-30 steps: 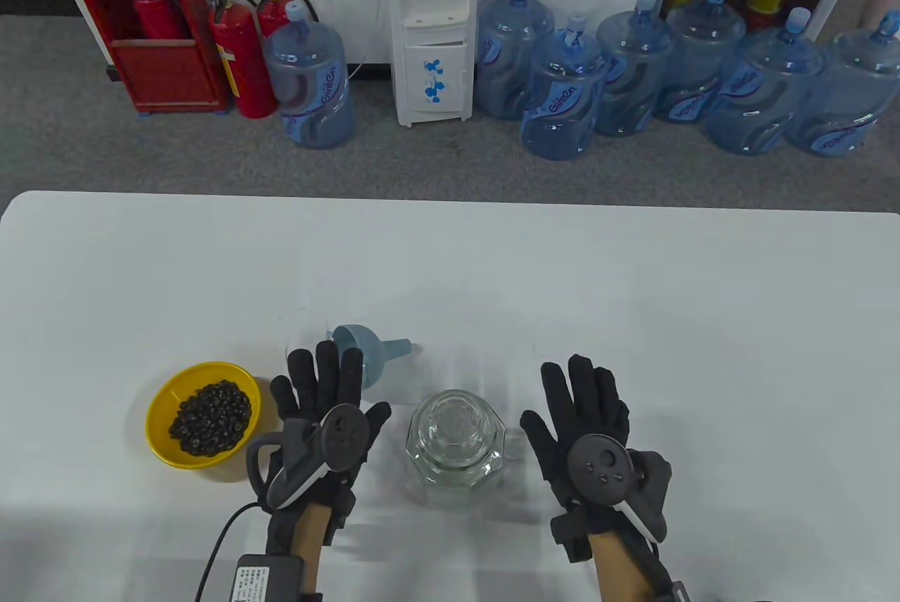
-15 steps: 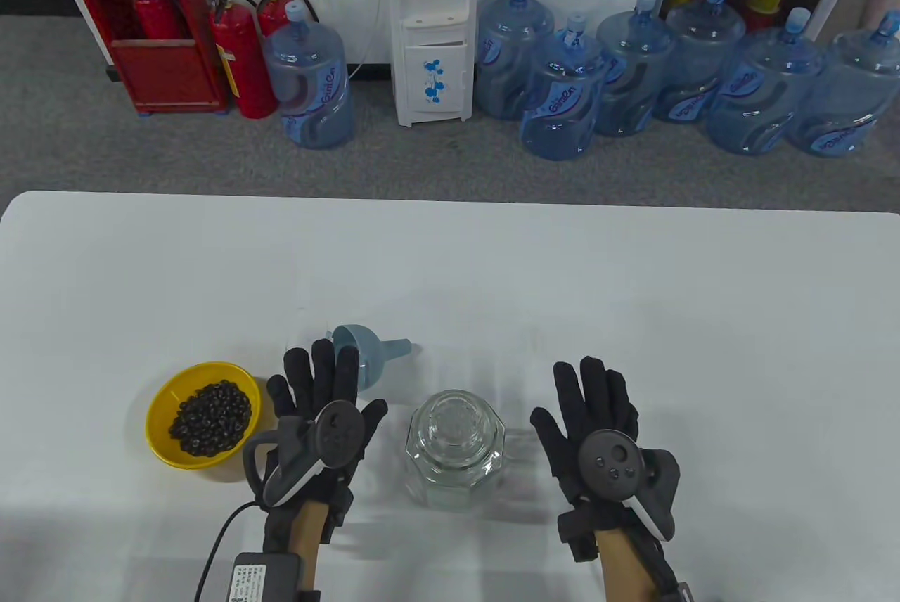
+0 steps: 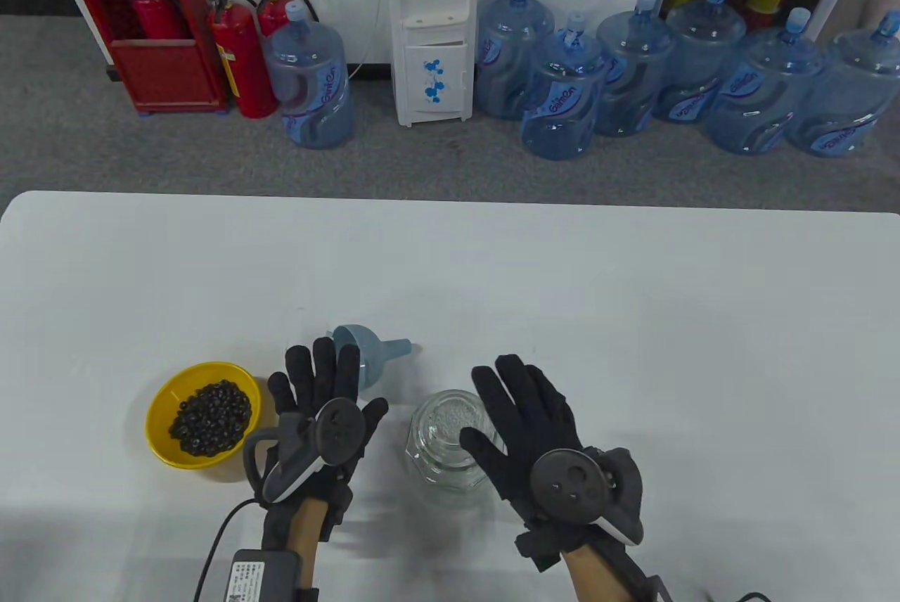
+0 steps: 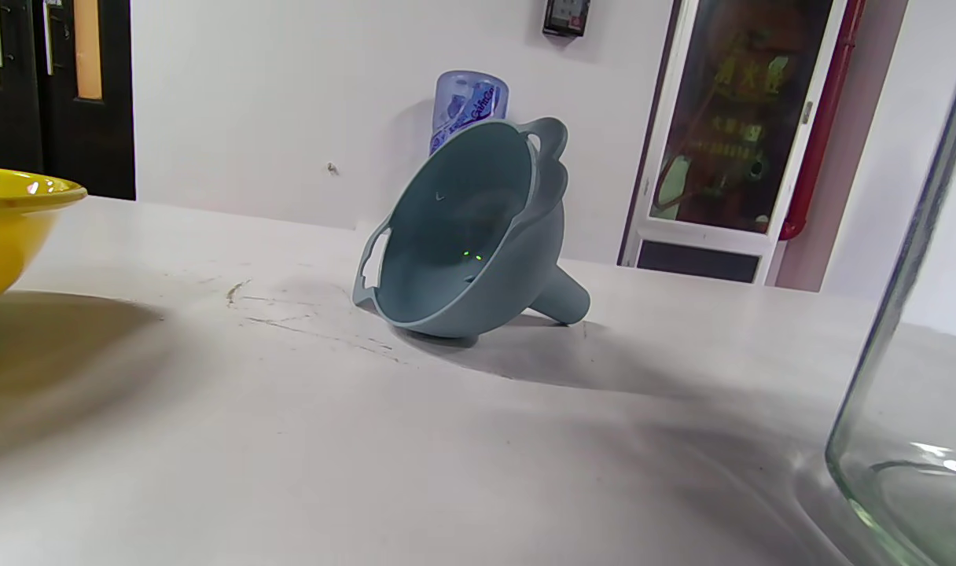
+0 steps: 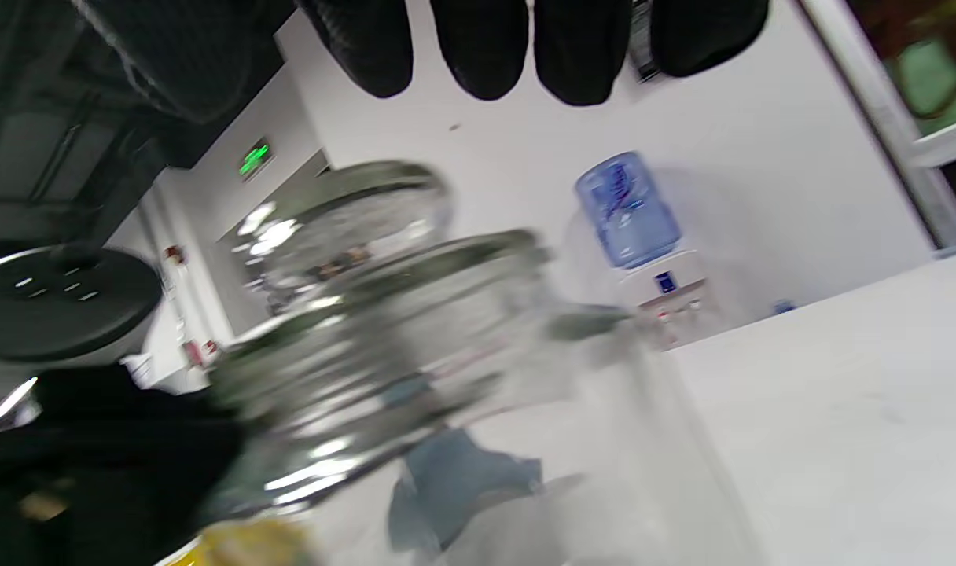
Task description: Transfer coffee beans through funnel into glass jar
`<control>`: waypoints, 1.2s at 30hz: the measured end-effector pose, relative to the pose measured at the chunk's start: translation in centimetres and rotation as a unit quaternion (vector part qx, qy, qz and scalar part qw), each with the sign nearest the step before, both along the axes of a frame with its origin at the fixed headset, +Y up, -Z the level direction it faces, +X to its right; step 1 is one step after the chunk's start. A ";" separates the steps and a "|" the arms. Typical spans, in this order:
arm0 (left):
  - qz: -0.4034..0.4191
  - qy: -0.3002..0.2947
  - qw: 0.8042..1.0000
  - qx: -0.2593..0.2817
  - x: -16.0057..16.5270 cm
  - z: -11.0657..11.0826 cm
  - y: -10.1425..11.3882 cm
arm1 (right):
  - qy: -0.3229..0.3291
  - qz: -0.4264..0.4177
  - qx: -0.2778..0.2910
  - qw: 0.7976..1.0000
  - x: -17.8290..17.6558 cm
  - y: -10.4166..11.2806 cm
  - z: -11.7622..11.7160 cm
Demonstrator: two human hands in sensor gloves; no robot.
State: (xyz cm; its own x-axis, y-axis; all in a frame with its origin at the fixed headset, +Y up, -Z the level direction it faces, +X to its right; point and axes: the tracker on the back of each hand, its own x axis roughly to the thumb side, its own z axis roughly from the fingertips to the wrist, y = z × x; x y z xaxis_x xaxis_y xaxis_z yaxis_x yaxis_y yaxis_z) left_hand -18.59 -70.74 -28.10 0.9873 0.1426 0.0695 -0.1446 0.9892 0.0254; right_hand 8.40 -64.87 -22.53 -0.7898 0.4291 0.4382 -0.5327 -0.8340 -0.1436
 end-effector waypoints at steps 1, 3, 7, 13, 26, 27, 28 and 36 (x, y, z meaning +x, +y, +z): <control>0.001 0.000 1.000 -0.001 0.0 0.0 0.0 | 0.009 0.021 -0.005 1.000 -0.8 0.2 0.0; 0.001 -0.001 1.000 -0.001 0.0 0.0 0.0 | 0.016 0.065 -0.016 0.998 -2.0 0.4 -0.1; 0.003 0.000 1.000 -0.005 0.0 0.0 0.0 | -0.004 0.137 -0.016 0.990 -3.7 0.3 -0.3; 0.004 0.002 1.000 -0.010 -0.1 0.0 -0.1 | -0.022 0.179 -0.016 0.984 -4.3 -0.1 -0.6; 0.004 0.007 1.000 -0.018 -0.2 0.0 -0.1 | -0.010 0.148 -0.025 0.989 -4.4 0.2 -1.0; 0.004 0.007 1.000 -0.018 -0.2 0.0 -0.1 | -0.007 0.147 -0.025 0.989 -4.4 0.2 -1.0; 0.004 0.007 1.000 -0.018 -0.2 0.0 -0.1 | -0.005 0.145 -0.026 0.989 -4.4 0.3 -1.1; 0.003 0.007 1.000 -0.018 -0.3 -0.1 -0.1 | 0.006 0.129 -0.031 0.991 -4.1 0.7 -1.4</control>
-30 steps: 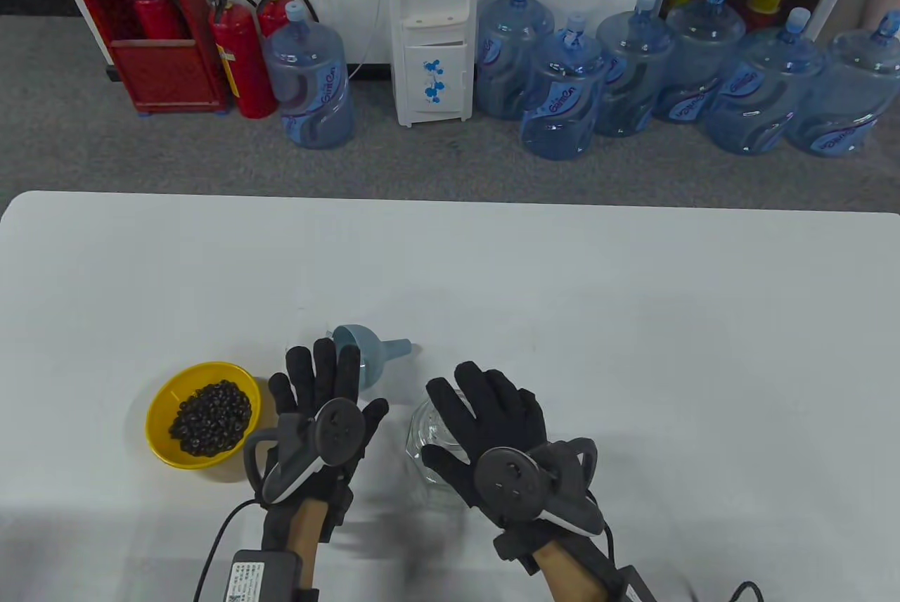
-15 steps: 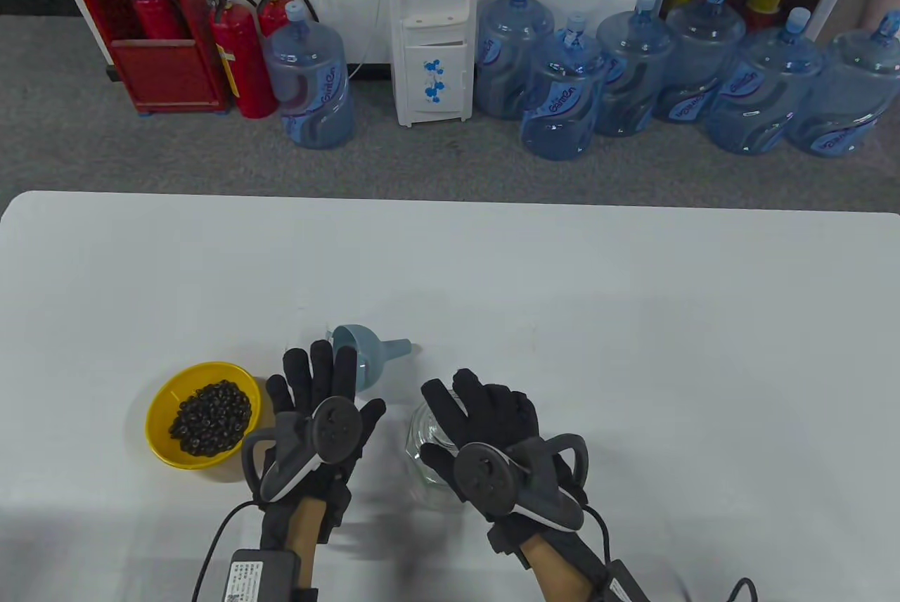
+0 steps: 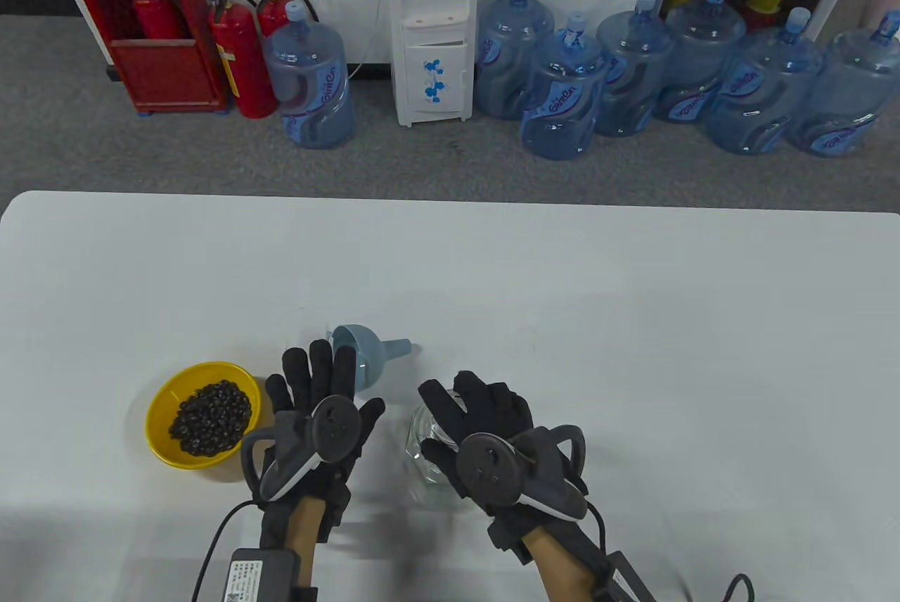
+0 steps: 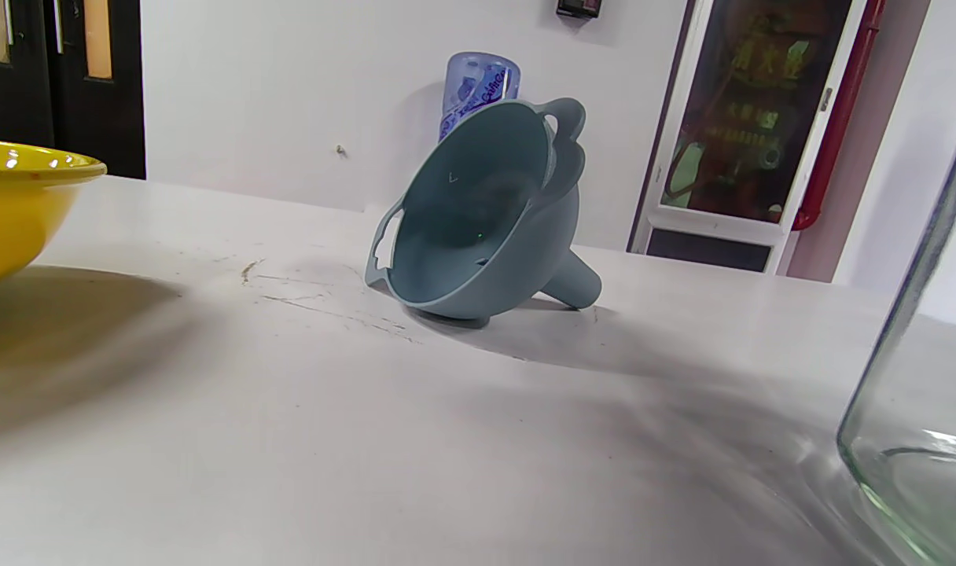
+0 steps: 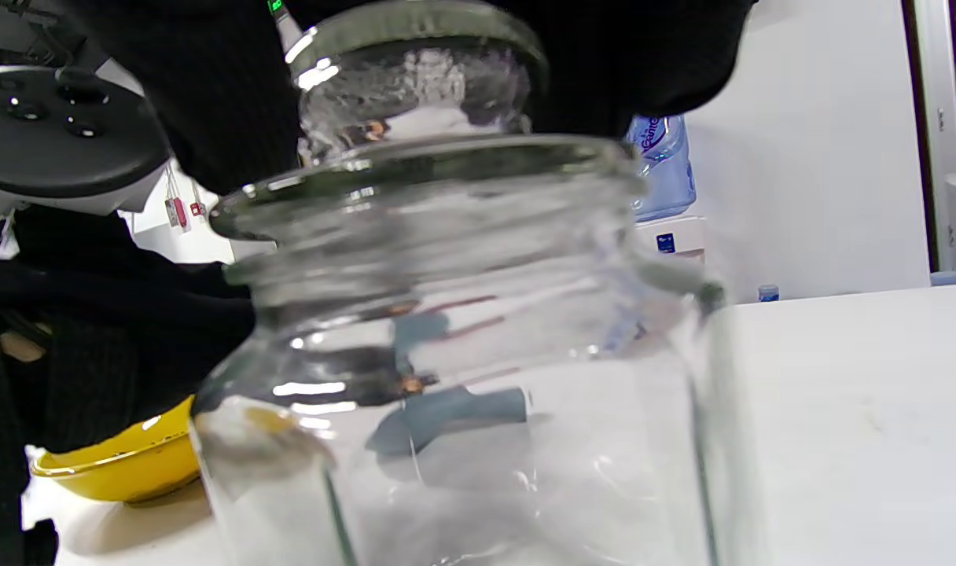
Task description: Transfer coffee beans through funnel into glass jar
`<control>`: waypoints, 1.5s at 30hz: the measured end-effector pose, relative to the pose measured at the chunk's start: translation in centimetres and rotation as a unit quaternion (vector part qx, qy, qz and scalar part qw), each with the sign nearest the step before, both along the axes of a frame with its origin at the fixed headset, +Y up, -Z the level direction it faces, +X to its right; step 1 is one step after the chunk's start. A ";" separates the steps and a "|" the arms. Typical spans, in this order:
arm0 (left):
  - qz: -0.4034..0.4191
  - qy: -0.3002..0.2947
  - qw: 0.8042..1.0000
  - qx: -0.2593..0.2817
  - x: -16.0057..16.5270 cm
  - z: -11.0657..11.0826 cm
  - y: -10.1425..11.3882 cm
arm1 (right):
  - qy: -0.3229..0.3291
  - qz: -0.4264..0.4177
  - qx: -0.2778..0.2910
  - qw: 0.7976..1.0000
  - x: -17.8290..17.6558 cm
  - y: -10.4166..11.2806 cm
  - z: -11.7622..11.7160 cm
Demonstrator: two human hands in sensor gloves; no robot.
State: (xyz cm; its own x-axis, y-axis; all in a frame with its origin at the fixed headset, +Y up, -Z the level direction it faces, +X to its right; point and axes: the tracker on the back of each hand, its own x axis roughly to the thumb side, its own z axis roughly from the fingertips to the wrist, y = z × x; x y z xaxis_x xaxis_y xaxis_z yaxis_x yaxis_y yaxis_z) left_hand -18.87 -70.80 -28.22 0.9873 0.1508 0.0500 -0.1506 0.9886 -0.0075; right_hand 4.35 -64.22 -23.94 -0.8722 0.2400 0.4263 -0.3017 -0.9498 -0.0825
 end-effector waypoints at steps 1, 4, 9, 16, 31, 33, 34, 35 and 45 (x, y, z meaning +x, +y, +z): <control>0.000 0.000 1.000 0.000 0.0 0.0 0.0 | 0.000 -0.004 -0.002 1.000 0.2 0.0 0.0; -0.001 0.000 1.000 0.000 0.0 -0.1 0.0 | 0.001 -0.021 -0.009 1.000 0.7 0.2 -0.2; 0.000 0.002 1.000 -0.002 0.0 -0.1 0.0 | 0.002 -0.048 -0.006 0.999 1.8 0.7 -0.1; -0.001 0.002 1.000 -0.002 0.0 -0.1 -0.1 | -0.036 -0.134 0.015 0.990 5.7 1.9 -0.3; 0.000 0.009 1.000 -0.002 -0.3 -0.1 -0.1 | -0.252 -0.076 -0.018 0.964 20.1 -1.8 -2.4; -0.001 0.010 1.000 -0.003 -0.3 -0.1 -0.1 | -0.271 -0.066 -0.029 0.960 21.1 -2.6 -2.6; -0.001 0.010 1.000 -0.004 -0.3 -0.1 -0.1 | -0.282 -0.057 -0.036 0.957 21.6 -3.2 -2.8; -0.001 0.011 1.000 -0.004 -0.3 -0.1 -0.1 | -0.292 -0.048 -0.043 0.954 22.0 -3.8 -2.9; -0.003 0.013 1.000 -0.006 -0.5 -0.2 -0.1 | -0.341 0.023 -0.113 0.933 23.8 -7.9 -3.9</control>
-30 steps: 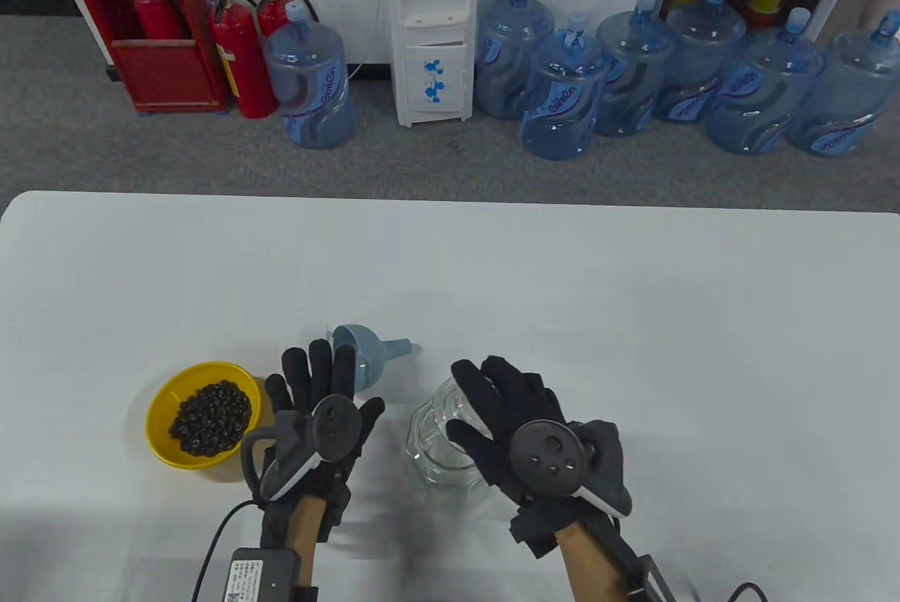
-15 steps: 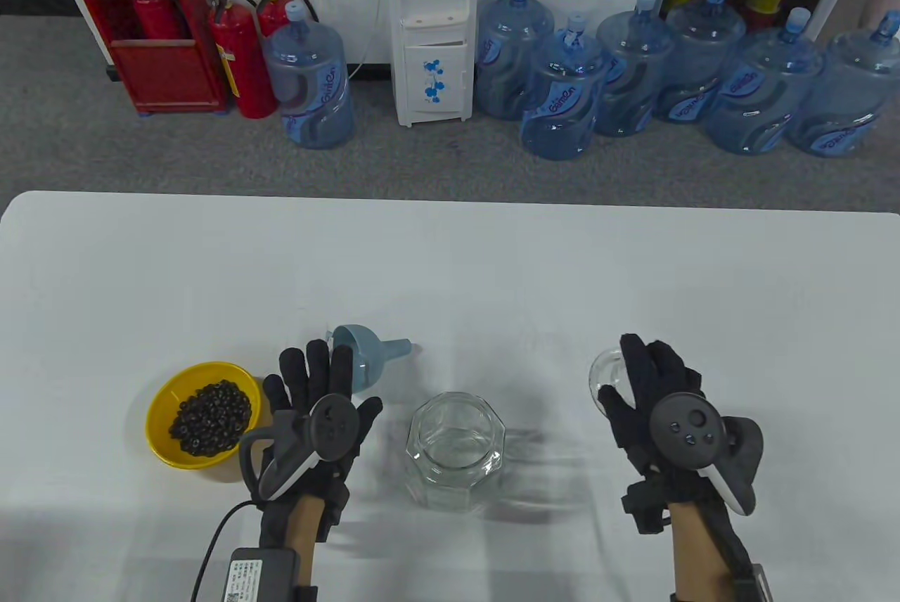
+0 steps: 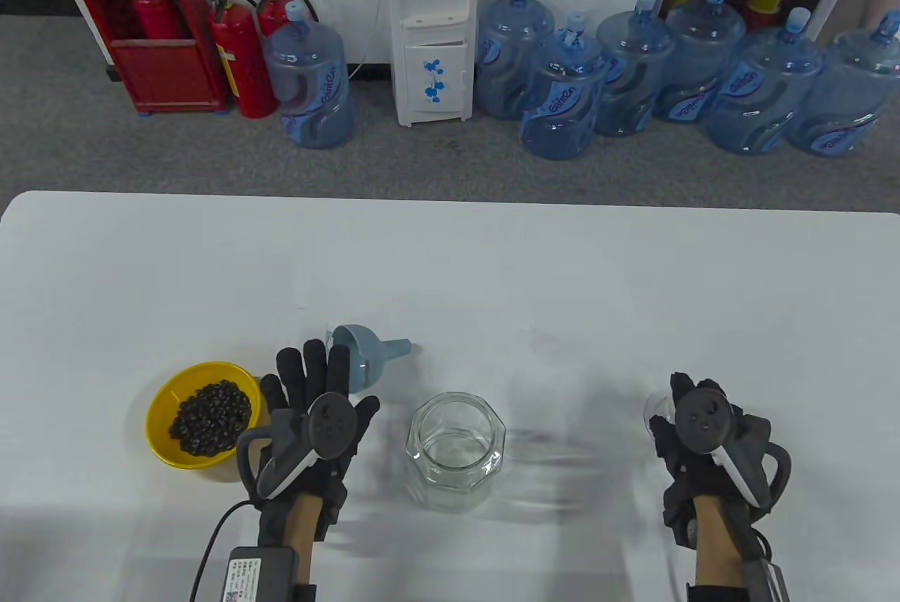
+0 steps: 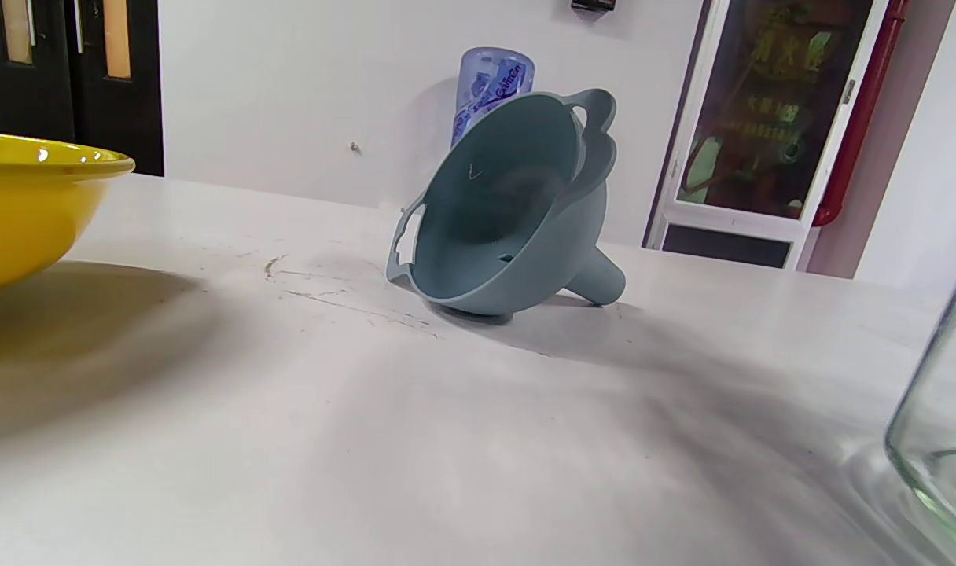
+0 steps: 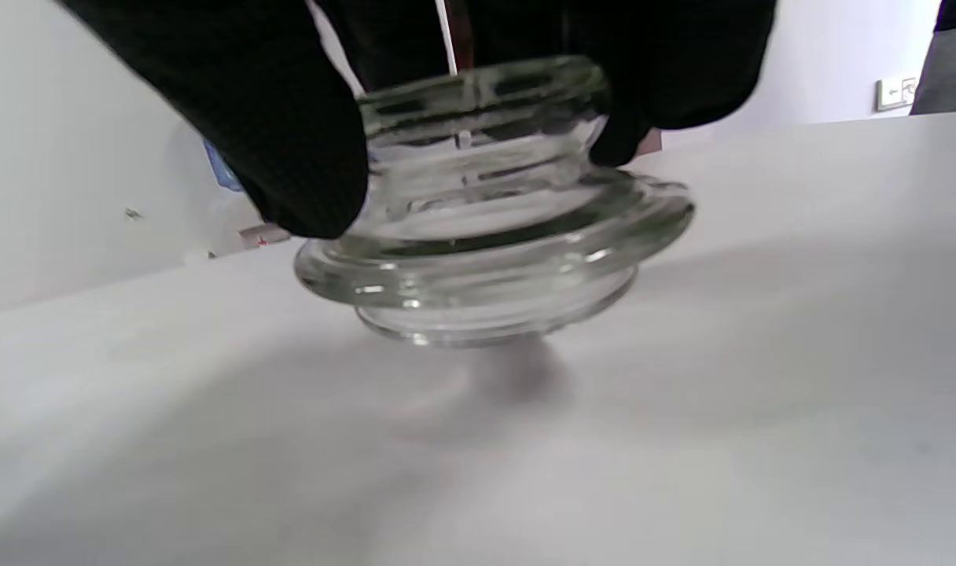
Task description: Transfer coffee beans through funnel into glass jar
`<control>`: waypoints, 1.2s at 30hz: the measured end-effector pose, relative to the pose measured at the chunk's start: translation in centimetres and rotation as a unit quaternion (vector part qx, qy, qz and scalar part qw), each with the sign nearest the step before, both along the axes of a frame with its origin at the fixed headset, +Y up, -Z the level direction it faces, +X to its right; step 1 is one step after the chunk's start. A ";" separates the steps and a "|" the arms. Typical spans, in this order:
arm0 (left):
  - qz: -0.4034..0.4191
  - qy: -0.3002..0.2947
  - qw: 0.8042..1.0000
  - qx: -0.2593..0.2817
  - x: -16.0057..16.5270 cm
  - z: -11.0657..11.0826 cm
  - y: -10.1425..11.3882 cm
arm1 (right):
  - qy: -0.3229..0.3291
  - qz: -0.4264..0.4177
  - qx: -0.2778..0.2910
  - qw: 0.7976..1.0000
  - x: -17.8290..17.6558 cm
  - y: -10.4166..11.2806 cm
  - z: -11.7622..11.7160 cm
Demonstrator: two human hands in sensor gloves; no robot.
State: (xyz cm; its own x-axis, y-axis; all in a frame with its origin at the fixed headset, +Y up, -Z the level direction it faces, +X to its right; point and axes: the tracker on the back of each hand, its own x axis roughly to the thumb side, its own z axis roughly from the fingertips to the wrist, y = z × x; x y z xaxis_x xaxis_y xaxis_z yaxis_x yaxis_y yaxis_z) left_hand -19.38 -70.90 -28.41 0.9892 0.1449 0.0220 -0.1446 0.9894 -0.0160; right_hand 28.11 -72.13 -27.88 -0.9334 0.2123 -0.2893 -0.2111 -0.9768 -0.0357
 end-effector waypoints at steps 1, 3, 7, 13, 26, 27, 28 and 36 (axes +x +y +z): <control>0.000 0.000 1.000 -0.001 0.0 0.0 0.0 | -0.003 0.001 -0.005 1.000 0.1 -0.2 0.0; -0.001 0.001 1.000 -0.002 0.0 0.0 0.0 | -0.007 0.000 -0.010 1.000 0.3 -0.6 -0.1; 0.001 0.002 1.000 -0.003 -0.1 0.0 0.0 | -0.013 -0.002 -0.012 1.000 0.5 -1.1 0.0; 0.000 0.002 1.000 -0.004 -0.1 -0.1 0.0 | -0.012 0.006 -0.026 1.000 0.5 -1.8 0.0; 0.001 0.004 1.000 -0.011 -0.2 -0.2 -0.1 | -0.012 0.002 -0.039 0.999 0.8 -1.9 0.1; 0.001 0.004 1.000 -0.011 -0.2 -0.2 -0.1 | -0.011 0.002 -0.041 0.999 0.8 -1.9 0.2; 0.001 0.004 1.000 -0.011 -0.2 -0.2 -0.1 | -0.011 0.002 -0.043 0.999 0.8 -1.9 0.2; 0.003 0.002 1.000 -0.011 -0.2 -0.2 -0.2 | -0.004 -0.002 -0.019 1.000 0.2 -0.3 0.7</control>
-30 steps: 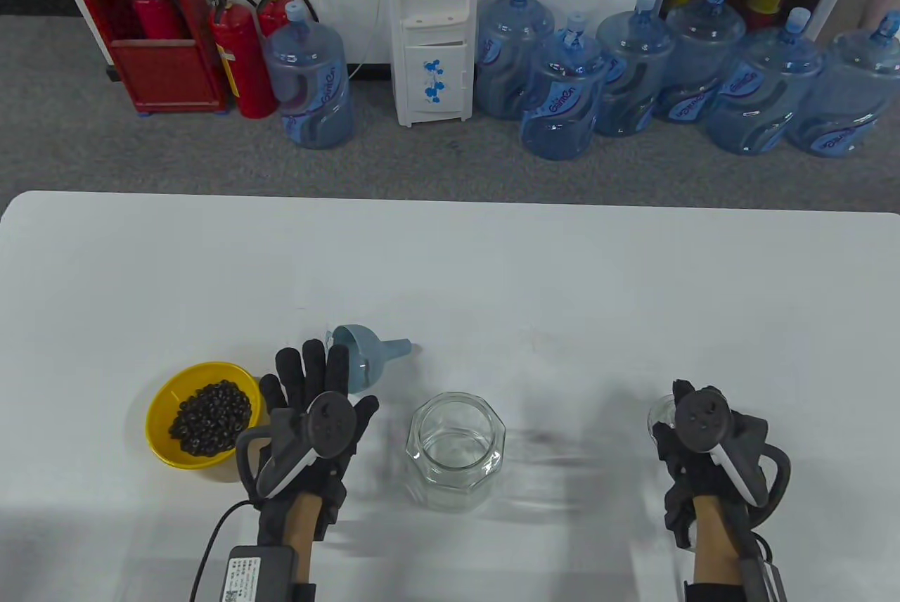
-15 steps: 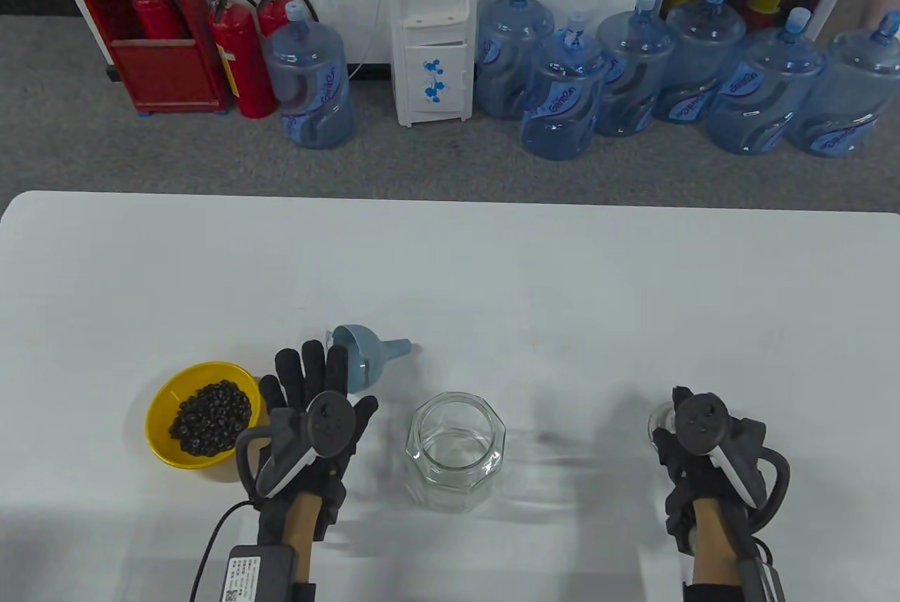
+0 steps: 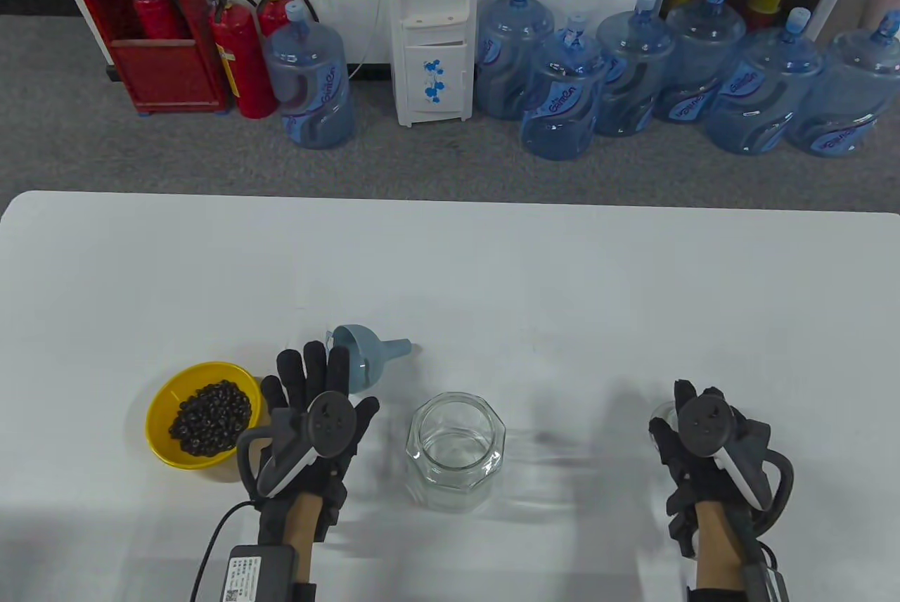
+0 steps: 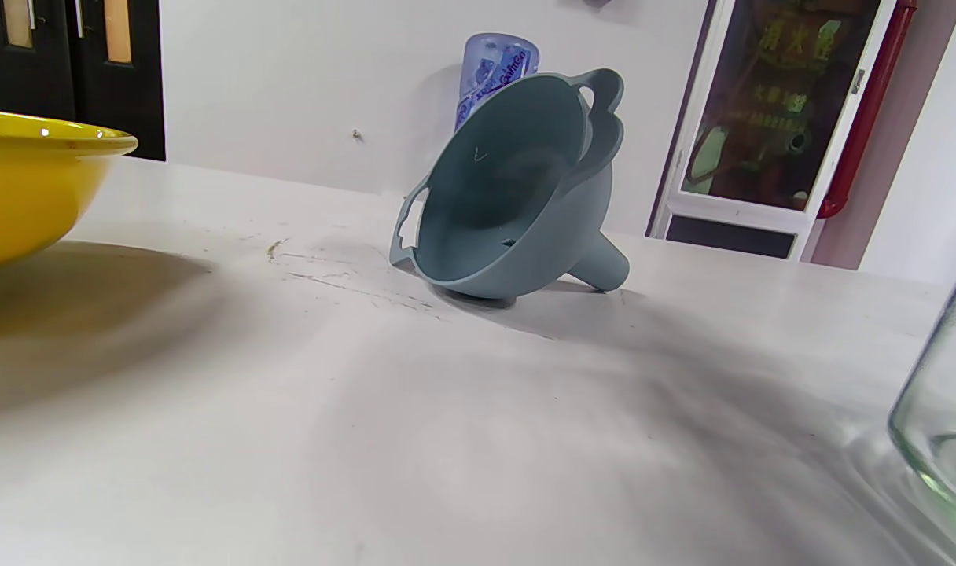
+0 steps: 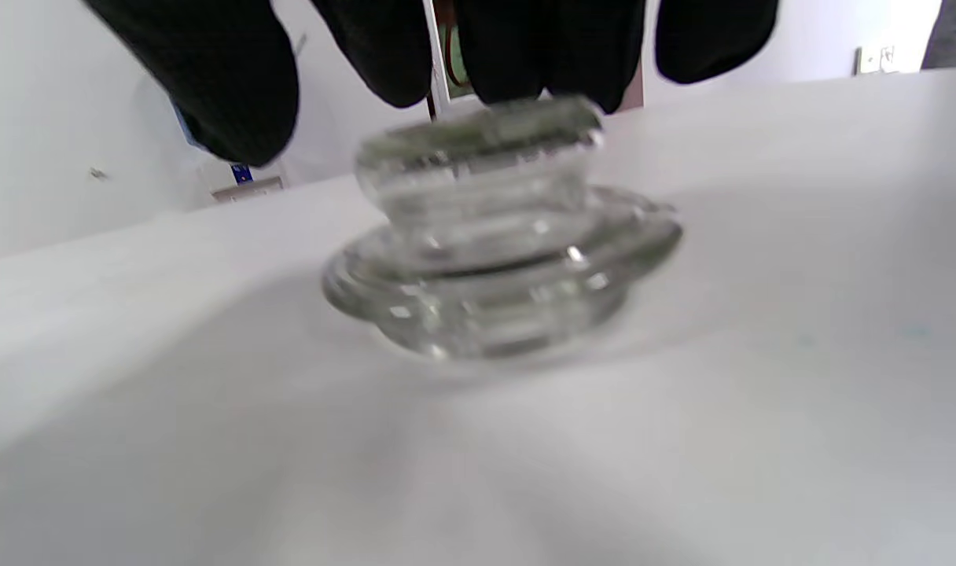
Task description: Transfer coffee beans through funnel into glass jar
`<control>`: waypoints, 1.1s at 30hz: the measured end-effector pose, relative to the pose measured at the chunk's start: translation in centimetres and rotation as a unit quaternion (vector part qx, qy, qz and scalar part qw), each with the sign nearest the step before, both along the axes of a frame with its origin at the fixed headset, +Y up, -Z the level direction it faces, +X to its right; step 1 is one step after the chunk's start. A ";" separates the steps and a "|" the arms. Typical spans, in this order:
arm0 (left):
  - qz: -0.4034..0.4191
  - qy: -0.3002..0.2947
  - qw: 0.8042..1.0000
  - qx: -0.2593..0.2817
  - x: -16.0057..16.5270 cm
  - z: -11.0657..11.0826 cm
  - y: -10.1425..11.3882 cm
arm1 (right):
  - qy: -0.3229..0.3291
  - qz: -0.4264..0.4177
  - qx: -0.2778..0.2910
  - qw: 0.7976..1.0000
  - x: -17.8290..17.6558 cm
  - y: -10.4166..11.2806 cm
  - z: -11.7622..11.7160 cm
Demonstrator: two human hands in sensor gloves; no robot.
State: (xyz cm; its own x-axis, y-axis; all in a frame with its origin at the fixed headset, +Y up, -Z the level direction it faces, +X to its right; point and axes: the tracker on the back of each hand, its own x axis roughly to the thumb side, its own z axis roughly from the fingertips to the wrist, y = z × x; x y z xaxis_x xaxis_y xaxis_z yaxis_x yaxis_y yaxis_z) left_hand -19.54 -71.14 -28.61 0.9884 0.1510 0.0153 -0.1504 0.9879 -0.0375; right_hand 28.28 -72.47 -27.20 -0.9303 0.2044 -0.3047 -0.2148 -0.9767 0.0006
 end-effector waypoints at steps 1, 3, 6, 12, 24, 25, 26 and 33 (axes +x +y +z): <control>0.001 -0.001 1.000 -0.001 0.0 0.0 0.0 | 0.006 0.005 0.013 1.000 -0.4 0.6 0.1; 0.002 -0.002 1.000 -0.002 0.1 0.0 -0.1 | 0.019 0.003 0.041 0.999 -1.3 1.6 0.3; 0.006 -0.002 1.000 -0.002 0.1 0.0 -0.1 | 0.047 -0.038 0.080 0.995 -3.0 3.1 0.7; 0.017 -0.002 1.000 -0.001 0.0 -0.1 -0.2 | 0.111 -0.059 0.133 0.983 -7.7 4.6 1.5; 0.045 0.028 0.999 0.001 -1.4 0.0 -0.2 | 0.151 -0.043 0.144 0.977 -11.4 2.3 1.7; 0.046 0.038 0.998 0.002 -1.6 0.0 -0.2 | 0.151 -0.043 0.144 0.977 -11.3 2.3 1.6; 0.046 0.043 0.998 0.001 -1.9 -0.1 -0.2 | 0.153 -0.046 0.144 0.977 -11.2 2.2 1.6; 0.043 0.077 0.996 0.004 -3.0 -1.6 0.4 | 0.164 -0.055 0.139 0.975 -10.9 2.0 1.5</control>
State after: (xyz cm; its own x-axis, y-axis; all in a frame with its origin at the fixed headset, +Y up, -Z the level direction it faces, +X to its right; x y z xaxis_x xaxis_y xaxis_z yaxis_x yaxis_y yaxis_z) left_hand -22.54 -70.76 -30.17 0.9626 0.2356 -0.1341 -0.2377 0.9713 0.0005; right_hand 17.38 -70.45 -25.74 -0.9358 0.3415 0.0872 -0.3519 -0.9195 -0.1752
